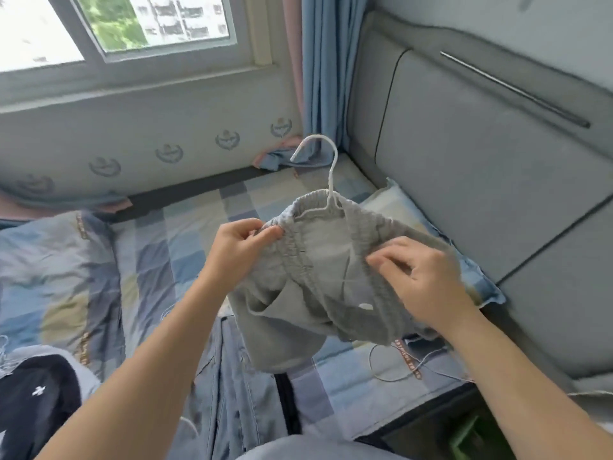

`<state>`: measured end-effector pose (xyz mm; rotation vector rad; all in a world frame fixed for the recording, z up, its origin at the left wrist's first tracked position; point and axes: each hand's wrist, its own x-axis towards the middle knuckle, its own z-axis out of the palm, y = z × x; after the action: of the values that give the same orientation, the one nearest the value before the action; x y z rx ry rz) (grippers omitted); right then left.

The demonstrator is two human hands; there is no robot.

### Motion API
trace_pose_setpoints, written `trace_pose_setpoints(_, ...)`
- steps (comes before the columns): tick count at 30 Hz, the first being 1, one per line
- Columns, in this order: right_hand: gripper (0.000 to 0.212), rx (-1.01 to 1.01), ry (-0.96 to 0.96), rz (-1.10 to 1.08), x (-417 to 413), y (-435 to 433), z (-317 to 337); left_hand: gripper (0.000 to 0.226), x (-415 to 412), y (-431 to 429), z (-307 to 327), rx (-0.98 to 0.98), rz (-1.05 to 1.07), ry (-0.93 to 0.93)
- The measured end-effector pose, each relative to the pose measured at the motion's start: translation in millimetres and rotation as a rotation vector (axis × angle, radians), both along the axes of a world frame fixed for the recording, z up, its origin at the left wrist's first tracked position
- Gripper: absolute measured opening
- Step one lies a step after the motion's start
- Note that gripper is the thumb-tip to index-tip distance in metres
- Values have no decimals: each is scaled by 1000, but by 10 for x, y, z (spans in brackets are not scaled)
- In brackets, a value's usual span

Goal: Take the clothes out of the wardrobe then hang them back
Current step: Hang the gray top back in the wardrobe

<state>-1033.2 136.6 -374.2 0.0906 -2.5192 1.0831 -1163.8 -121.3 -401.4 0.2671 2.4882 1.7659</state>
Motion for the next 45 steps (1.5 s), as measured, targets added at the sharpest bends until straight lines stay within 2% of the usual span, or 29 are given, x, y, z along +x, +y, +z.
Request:
trace_pose_setpoints(2, 12, -24, 87, -87, 171, -39, 102, 26, 14, -60, 108, 22, -103, 20)
trace_pose_setpoints(4, 22, 104, 224, -286, 313, -96, 164, 26, 20, -125, 191, 17, -194, 46)
trace_pose_setpoints(5, 31, 166, 212, -344, 373, -119, 177, 29, 26, -158, 231, 16, -243, 58)
trace_pose_setpoints(7, 39, 148, 11, -319, 494, -195, 184, 35, 30, -220, 298, 17, -328, 89)
trace_pose_setpoints(9, 30, 25, -217, -232, 660, -337, 158, 37, 29, -278, 324, 12, -389, 109)
trace_pose_setpoints(12, 14, -7, -256, -278, 979, -613, 75, 28, 39, -287, 251, -64, -440, 197)
trace_pose_setpoints(14, 14, -50, -219, -350, 1200, -795, 20, 22, 109, -213, 135, -179, -442, 308)
trace_pose_setpoints(15, 16, -91, -188, -392, 1309, -877, -6, 24, 180, -160, 65, -234, -444, 341)
trace_pose_setpoints(19, 23, -244, -155, -569, 1774, -1163, -75, 72, 689, 153, -186, -387, -606, 375)
trace_pose_setpoints(21, 25, -318, -168, -642, 2061, -1246, -122, 73, 989, 331, -310, -409, -672, 437)
trace_pose_setpoints(23, 27, -376, -158, -731, 2400, -1301, -131, 59, 1292, 509, -406, -357, -678, 488)
trace_pose_setpoints(25, 27, -385, -148, -840, 2779, -1344, -126, 45, 1606, 673, -447, -213, -699, 487)
trace_pose_setpoints(27, 27, -378, -136, -976, 3179, -1404, -115, 29, 1947, 832, -422, -91, -802, 382)
trace_pose_setpoints(29, 28, -355, -110, -1120, 3568, -1482, -114, 17, 2345, 954, -397, -67, -983, 375)
trace_pose_setpoints(32, 32, -361, -76, -1324, 4162, -1661, -103, 23, 3139, 984, -376, -4, -1352, 464)
trace_pose_setpoints(34, 34, -356, -68, -1426, 4556, -1798, -103, 30, 3659, 898, -386, 36, -1589, 454)
trace_pose_setpoints(36, 32, -376, -49, -1487, 5012, -1983, -100, 37, 4155, 842, -388, 58, -1729, 435)
trace_pose_setpoints(38, 28, -417, -25, -1520, 5521, -2230, -62, 32, 4637, 816, -383, 100, -1833, 453)
trace_pose_setpoints(40, 30, -428, -7, -1539, 6030, -2494, 28, 16, 5120, 778, -338, 185, -1869, 532)
trace_pose_setpoints(43, 32, -398, 2, -1557, 6799, -2853, 153, 27, 5897, 731, -204, 360, -1691, 664)
trace_pose_setpoints(45, 31, -362, 16, -1594, 7296, -3071, 212, 31, 6443, 745, -62, 405, -1640, 710)
